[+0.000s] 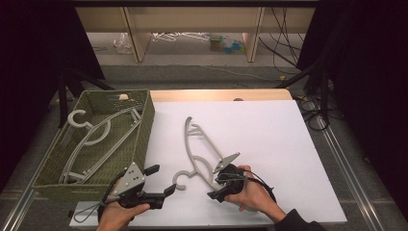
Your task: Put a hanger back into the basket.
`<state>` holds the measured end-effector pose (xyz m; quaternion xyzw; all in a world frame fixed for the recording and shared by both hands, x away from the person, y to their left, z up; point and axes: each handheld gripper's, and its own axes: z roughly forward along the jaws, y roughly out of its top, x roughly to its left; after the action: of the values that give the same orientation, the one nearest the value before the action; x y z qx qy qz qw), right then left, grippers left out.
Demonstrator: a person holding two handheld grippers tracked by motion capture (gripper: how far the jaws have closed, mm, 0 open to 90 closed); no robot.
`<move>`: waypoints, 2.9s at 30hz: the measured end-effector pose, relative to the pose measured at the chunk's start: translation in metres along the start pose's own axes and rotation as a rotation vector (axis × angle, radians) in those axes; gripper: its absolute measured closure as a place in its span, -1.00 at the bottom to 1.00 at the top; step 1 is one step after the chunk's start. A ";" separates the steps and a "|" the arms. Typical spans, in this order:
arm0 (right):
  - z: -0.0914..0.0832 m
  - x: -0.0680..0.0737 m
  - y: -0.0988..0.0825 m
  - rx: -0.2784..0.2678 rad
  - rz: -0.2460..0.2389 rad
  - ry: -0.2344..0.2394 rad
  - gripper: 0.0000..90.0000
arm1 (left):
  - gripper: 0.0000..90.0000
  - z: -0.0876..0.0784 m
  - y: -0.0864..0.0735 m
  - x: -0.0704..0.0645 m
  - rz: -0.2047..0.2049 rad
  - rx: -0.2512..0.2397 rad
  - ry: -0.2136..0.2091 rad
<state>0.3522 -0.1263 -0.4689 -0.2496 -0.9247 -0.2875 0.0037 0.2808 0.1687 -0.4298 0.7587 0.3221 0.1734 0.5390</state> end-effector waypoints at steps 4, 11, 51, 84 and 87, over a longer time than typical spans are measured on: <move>0.006 0.001 0.004 0.044 -0.006 -0.003 0.08 | -0.62 0.001 0.000 -0.001 -0.016 -0.008 -0.020; 0.007 0.001 0.012 0.095 -0.005 -0.032 0.35 | -0.61 0.000 0.000 -0.001 -0.016 -0.004 -0.019; -0.036 -0.007 0.005 0.177 -0.163 0.105 0.83 | -0.43 0.010 -0.001 -0.001 0.125 0.086 0.004; -0.057 0.012 0.006 0.171 -0.253 0.222 0.82 | -0.11 0.060 -0.019 -0.016 0.436 0.348 -0.118; -0.056 0.013 0.006 0.168 -0.257 0.226 0.82 | -0.03 0.064 -0.019 -0.017 0.461 0.349 -0.115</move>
<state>0.3357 -0.1461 -0.4170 -0.0945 -0.9634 -0.2336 0.0918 0.3015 0.1158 -0.4693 0.9018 0.1351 0.1902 0.3639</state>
